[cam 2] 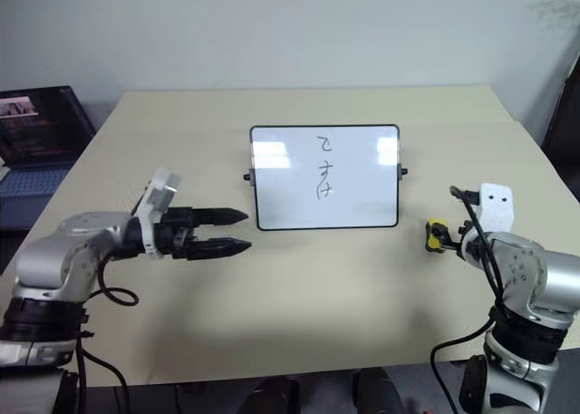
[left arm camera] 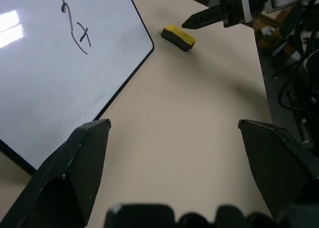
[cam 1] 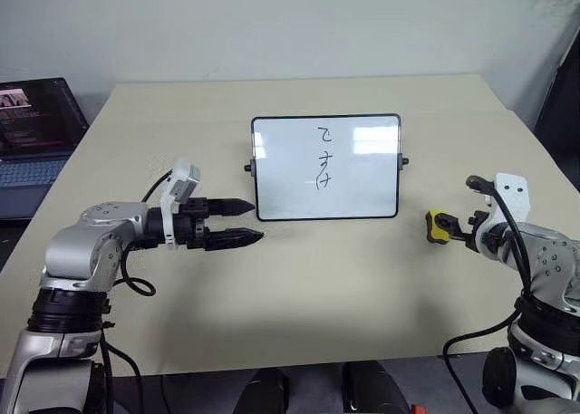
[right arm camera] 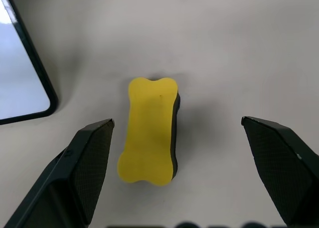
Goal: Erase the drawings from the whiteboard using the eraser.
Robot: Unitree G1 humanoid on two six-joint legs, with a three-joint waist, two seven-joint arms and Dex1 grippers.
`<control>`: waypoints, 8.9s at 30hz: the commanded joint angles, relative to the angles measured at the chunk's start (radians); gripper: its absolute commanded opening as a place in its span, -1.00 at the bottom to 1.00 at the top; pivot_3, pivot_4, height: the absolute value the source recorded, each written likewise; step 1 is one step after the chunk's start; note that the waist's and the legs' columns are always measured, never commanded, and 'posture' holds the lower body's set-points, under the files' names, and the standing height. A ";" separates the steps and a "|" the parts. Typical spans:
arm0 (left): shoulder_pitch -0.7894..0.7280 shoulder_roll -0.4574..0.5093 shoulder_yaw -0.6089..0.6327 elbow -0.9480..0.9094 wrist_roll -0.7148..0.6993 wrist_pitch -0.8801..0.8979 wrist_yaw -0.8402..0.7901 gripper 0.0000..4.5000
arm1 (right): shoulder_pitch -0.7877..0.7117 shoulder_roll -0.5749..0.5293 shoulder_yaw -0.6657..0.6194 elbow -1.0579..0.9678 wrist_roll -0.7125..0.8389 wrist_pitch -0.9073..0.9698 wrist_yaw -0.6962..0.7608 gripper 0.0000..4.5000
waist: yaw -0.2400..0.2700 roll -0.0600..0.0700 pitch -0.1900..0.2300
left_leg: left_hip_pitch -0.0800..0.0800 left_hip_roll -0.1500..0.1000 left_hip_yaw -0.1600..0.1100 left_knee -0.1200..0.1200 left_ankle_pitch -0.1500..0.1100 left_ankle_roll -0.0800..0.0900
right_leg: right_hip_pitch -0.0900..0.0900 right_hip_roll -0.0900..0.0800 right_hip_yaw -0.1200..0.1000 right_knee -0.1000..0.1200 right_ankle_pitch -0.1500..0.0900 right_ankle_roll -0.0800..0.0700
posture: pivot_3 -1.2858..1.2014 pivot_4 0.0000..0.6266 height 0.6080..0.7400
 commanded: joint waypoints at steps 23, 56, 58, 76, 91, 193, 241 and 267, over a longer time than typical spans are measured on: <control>-0.013 -0.031 0.007 -0.039 0.104 -0.141 0.084 0.98 | -0.087 0.112 0.026 0.114 -0.148 -0.063 -0.086 1.00 | -0.001 0.000 0.000 | -0.001 0.000 0.001 0.000 0.000 0.000 | -0.003 -0.001 0.001 0.001 0.000 0.000 | 0.03 -0.52 1.00; -0.013 -0.031 0.008 -0.061 0.097 -0.124 0.111 1.00 | -0.142 0.158 -0.016 0.186 -0.175 -0.120 -0.109 0.92 | -0.002 0.000 0.000 | -0.001 0.000 0.001 0.000 0.000 0.000 | -0.003 0.000 0.001 0.001 0.000 0.000 | 0.03 -0.52 1.00; -0.018 -0.029 0.007 -0.055 0.099 -0.126 0.110 1.00 | -0.142 0.162 -0.019 0.184 -0.173 -0.121 -0.109 0.92 | -0.002 0.000 0.000 | -0.001 0.000 0.001 0.000 0.000 0.000 | -0.003 0.000 0.001 0.001 0.000 0.000 | 0.03 -0.52 1.00; -0.027 -0.032 0.008 -0.045 0.100 -0.134 0.111 1.00 | -0.145 0.144 -0.004 0.195 -0.175 -0.137 -0.102 -0.56 | -0.002 0.000 0.000 | -0.001 0.000 0.001 0.000 0.000 0.000 | -0.003 0.000 0.001 0.001 0.000 0.000 | 0.03 -0.52 1.00; 0.051 -0.258 0.017 -0.193 0.159 -0.201 0.466 1.00 | -0.137 0.016 0.201 0.172 -0.178 -0.508 -0.004 -0.56 | -0.003 0.000 0.000 | -0.001 0.000 0.001 0.000 0.000 0.000 | -0.003 -0.001 0.001 0.001 0.000 0.000 | 0.03 -0.52 1.00; 0.130 -0.419 0.004 -0.272 0.235 -0.221 0.729 1.00 | -0.607 0.193 0.607 0.910 -0.422 -1.254 0.245 -0.56 | -0.022 0.000 0.000 | -0.002 0.000 0.002 0.000 0.002 -0.004 | -0.006 -0.001 0.003 0.002 0.000 -0.001 | 0.03 -0.52 1.00; 0.145 -0.443 0.002 -0.292 0.233 -0.209 0.747 1.00 | -0.530 0.148 0.703 0.887 -0.526 -1.140 0.315 -0.56 | -0.018 0.000 0.000 | -0.002 0.000 0.001 0.001 0.002 -0.004 | -0.005 -0.001 0.002 0.003 0.001 -0.001 | 0.03 -0.52 1.00; 0.111 -0.429 0.002 -0.274 0.231 -0.206 0.709 1.00 | -0.375 0.121 0.476 0.499 -0.352 -0.909 0.283 -0.56 | 0.002 -0.001 -0.001 | -0.001 0.000 -0.001 0.001 0.003 -0.005 | -0.002 0.000 -0.001 0.003 0.002 -0.002 | 0.03 -0.52 1.00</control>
